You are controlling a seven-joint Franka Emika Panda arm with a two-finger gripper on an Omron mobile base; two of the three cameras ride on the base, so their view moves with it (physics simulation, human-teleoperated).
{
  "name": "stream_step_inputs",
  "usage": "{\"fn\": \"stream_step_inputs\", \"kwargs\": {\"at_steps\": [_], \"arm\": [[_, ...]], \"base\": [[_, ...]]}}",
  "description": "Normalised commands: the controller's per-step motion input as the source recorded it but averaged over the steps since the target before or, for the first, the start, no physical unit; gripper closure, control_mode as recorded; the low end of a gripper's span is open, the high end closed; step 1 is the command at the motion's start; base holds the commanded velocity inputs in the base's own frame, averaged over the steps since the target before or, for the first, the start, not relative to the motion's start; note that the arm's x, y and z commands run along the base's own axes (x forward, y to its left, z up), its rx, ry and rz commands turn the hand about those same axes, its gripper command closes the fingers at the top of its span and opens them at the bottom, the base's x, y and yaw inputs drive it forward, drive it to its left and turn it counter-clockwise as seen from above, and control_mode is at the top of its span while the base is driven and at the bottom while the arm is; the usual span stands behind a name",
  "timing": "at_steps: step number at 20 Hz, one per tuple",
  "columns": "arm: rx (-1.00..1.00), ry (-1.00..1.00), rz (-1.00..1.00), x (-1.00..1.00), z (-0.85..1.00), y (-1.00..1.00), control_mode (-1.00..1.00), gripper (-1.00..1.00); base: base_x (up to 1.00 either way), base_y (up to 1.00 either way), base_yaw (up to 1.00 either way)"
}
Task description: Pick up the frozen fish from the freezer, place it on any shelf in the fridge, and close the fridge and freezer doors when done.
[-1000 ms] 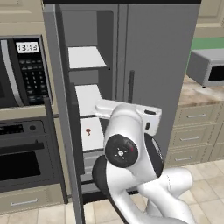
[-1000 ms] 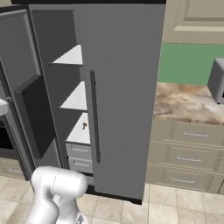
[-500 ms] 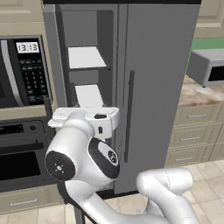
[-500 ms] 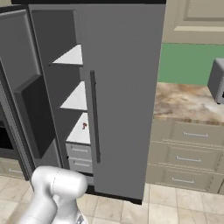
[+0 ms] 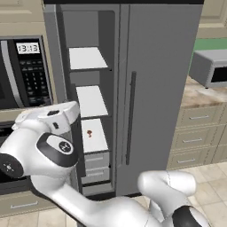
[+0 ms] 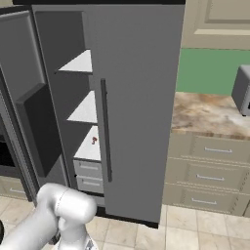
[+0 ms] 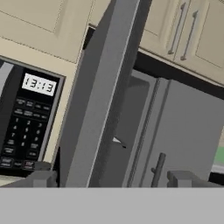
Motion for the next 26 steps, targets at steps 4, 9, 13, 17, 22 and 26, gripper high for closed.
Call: {"fn": "stream_step_inputs", "kwargs": {"at_steps": [4, 9, 13, 17, 22, 26], "arm": [[-0.11, 0.04, -0.01, 0.74, 0.00, 0.87, -1.00, -1.00], [-0.08, 0.08, -0.02, 0.80, 0.00, 0.50, -1.00, -1.00], [-0.04, 0.09, -0.02, 0.76, -0.01, 0.24, -1.00, -1.00], [0.00, 0.11, -0.08, 0.81, -0.09, 0.00, -1.00, -1.00], [0.00, 0.06, -0.03, 0.70, -0.19, 0.00, -1.00, -1.00], [0.00, 0.00, 0.00, 0.42, -0.11, -0.06, -1.00, -1.00]], "base": [[0.00, 0.00, 0.00], [0.00, 0.00, 0.00], [0.00, 0.00, 0.00], [0.00, 0.00, 0.00], [0.00, 0.00, 0.00], [0.00, 0.00, 0.00]]}}
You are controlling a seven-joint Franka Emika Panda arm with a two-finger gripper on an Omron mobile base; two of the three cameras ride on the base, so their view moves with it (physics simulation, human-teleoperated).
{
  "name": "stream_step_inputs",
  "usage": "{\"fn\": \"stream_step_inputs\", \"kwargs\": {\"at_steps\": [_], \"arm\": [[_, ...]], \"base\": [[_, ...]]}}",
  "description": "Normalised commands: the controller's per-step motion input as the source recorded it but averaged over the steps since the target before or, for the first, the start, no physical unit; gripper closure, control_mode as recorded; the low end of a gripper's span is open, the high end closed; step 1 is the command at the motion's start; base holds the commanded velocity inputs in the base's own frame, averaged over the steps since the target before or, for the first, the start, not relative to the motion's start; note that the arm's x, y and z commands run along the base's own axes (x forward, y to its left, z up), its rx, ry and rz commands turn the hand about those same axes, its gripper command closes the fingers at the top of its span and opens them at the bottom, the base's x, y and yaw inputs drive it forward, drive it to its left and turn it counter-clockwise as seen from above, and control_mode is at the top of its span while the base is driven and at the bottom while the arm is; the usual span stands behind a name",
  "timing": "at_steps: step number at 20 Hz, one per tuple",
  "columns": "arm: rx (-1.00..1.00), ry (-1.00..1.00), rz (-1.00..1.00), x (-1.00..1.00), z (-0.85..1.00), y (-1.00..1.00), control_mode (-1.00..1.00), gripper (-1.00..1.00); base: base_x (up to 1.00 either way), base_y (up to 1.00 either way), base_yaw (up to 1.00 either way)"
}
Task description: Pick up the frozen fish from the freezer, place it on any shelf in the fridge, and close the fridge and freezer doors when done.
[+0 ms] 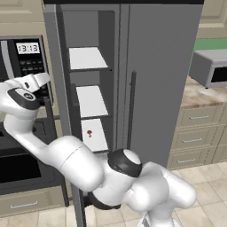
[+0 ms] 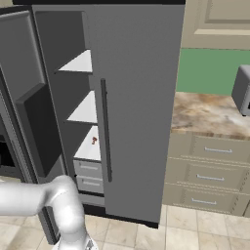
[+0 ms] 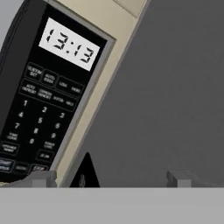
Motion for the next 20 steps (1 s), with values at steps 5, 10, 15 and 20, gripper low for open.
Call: {"fn": "stream_step_inputs", "kwargs": {"at_steps": [5, 10, 15, 20], "arm": [[0.01, 0.00, 0.00, 0.05, 0.00, -0.47, -1.00, -1.00], [0.07, 0.00, 0.00, 0.00, 0.00, -0.78, -1.00, -1.00], [0.12, 0.00, 0.00, 0.01, 0.00, -0.99, -1.00, -1.00], [0.15, -0.01, 0.00, 0.00, 0.00, -1.00, -1.00, -1.00]], "base": [[0.00, 0.00, 0.00], [0.00, 0.00, 0.00], [0.00, 0.00, 0.00], [0.00, 0.00, 0.00]]}}
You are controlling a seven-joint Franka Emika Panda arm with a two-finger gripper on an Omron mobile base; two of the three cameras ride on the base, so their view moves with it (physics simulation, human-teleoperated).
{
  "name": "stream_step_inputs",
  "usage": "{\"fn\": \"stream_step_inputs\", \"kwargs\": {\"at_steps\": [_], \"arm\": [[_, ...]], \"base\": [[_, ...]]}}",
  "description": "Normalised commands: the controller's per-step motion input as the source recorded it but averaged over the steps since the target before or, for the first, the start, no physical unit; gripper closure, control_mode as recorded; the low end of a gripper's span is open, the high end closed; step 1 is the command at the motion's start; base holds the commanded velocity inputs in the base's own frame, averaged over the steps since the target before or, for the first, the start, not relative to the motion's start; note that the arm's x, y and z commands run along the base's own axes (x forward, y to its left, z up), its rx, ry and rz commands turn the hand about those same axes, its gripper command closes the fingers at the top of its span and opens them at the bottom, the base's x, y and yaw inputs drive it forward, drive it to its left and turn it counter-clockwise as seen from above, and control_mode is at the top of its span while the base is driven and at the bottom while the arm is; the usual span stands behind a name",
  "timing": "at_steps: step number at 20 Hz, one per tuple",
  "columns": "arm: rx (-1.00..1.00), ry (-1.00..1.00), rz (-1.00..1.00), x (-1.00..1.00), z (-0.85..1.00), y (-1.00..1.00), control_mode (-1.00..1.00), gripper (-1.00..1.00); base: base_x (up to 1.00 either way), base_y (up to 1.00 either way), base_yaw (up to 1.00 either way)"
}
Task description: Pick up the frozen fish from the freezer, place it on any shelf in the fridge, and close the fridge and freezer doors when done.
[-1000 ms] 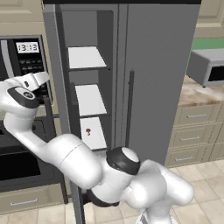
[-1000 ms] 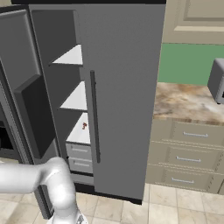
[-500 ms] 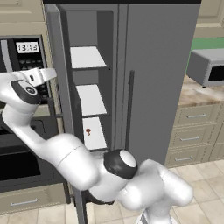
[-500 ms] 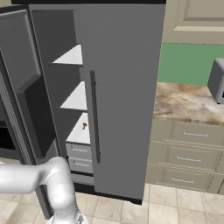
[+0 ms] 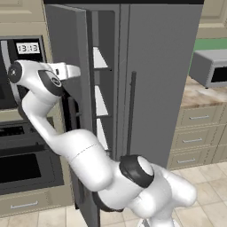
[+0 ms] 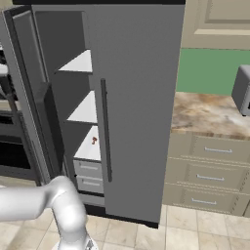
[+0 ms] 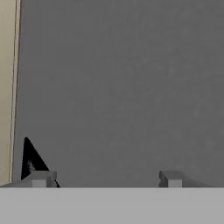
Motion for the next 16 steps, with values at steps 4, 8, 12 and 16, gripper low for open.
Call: {"fn": "stream_step_inputs", "kwargs": {"at_steps": [4, 8, 12, 16], "arm": [[0.13, -0.03, 0.00, 0.06, 0.00, -1.00, -1.00, -1.00], [0.08, -0.07, 0.00, 0.19, 0.00, -0.89, -1.00, -1.00], [0.05, -0.10, 0.00, 0.36, 0.00, -0.66, -1.00, -1.00], [0.02, -0.05, 0.00, 0.52, 0.00, -0.46, -1.00, -1.00]], "base": [[0.00, 0.00, 0.00], [0.00, 0.00, 0.00], [0.00, 0.00, 0.00], [0.00, 0.00, 0.00]]}}
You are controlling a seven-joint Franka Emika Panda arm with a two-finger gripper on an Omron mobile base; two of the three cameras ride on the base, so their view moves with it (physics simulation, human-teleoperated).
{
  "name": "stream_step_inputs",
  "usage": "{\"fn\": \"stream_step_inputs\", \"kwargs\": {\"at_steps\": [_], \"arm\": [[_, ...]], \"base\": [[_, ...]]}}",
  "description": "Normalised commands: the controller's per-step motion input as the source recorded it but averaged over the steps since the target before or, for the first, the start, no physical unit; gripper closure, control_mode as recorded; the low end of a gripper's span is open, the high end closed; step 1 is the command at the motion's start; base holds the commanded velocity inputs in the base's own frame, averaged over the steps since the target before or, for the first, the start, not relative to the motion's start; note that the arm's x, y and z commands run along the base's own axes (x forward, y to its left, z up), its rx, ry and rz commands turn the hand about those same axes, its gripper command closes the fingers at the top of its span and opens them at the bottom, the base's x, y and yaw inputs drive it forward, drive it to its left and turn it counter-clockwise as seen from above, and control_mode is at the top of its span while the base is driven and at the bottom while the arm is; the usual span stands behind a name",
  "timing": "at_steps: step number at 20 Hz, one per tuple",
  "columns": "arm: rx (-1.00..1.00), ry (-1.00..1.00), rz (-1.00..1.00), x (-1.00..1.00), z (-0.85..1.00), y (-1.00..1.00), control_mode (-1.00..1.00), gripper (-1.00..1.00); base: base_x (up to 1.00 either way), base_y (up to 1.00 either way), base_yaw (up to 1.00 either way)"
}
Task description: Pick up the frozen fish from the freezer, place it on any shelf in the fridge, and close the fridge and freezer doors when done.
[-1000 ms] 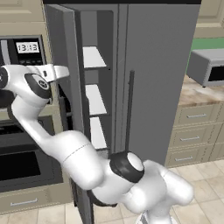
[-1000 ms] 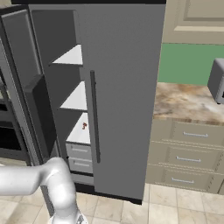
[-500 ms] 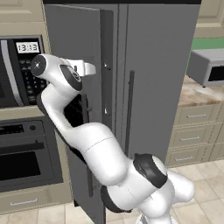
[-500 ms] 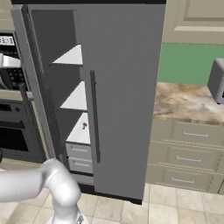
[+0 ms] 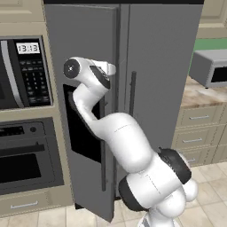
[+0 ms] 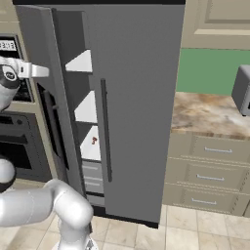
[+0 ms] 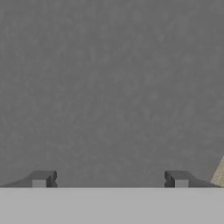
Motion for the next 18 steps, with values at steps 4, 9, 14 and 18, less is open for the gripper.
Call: {"fn": "stream_step_inputs", "kwargs": {"at_steps": [4, 9, 14, 18], "arm": [[0.00, 0.00, 0.00, 0.66, 0.05, -0.13, -1.00, -1.00], [0.00, 0.00, -0.01, 0.59, 0.02, -0.04, -1.00, -1.00], [0.00, 0.00, -0.01, 0.55, 0.00, -0.01, -1.00, -1.00], [0.00, 0.00, -0.02, 0.52, 0.00, -0.06, -1.00, -1.00]], "base": [[0.00, 0.00, 0.00], [0.00, 0.00, 0.00], [0.00, 0.00, 0.00], [0.00, 0.00, 0.00]]}}
